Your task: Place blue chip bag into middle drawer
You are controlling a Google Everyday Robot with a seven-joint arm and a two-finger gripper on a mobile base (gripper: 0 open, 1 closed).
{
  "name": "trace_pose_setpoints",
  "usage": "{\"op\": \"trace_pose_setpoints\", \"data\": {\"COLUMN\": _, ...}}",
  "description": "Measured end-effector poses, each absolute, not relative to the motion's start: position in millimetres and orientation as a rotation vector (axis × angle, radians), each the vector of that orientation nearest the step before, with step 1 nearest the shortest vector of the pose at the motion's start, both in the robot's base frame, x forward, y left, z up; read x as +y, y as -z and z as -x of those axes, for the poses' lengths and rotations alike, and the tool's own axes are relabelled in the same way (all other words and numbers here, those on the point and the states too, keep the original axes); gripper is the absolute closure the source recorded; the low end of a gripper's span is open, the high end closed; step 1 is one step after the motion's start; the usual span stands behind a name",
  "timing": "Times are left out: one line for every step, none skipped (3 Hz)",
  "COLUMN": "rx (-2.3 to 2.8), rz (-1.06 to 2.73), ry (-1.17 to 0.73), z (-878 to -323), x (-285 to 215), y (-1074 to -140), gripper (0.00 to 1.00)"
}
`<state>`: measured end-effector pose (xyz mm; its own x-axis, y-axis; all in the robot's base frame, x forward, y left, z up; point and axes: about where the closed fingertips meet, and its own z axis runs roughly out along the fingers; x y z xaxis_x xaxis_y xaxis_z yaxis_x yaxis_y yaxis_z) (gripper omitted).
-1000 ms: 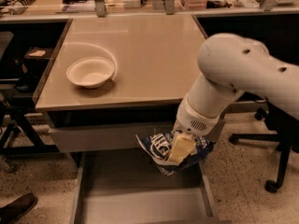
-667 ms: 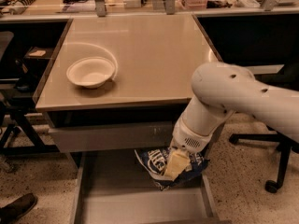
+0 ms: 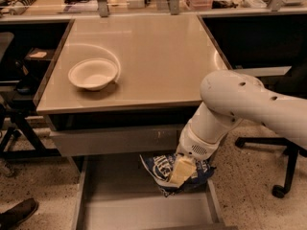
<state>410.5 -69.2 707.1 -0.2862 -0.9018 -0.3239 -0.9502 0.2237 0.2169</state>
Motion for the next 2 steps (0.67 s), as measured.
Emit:
{"op": "trace_pose_setpoints", "data": {"rx": 2.431, "rz": 1.671, "ry": -0.588, "z": -418, "x": -76, "y": -658, "gripper": 1.00}}
{"op": "trace_pose_setpoints", "data": {"rx": 2.431, "rz": 1.600, "ry": -0.560, "z": -446, "x": -65, "y": -620, "gripper": 1.00}}
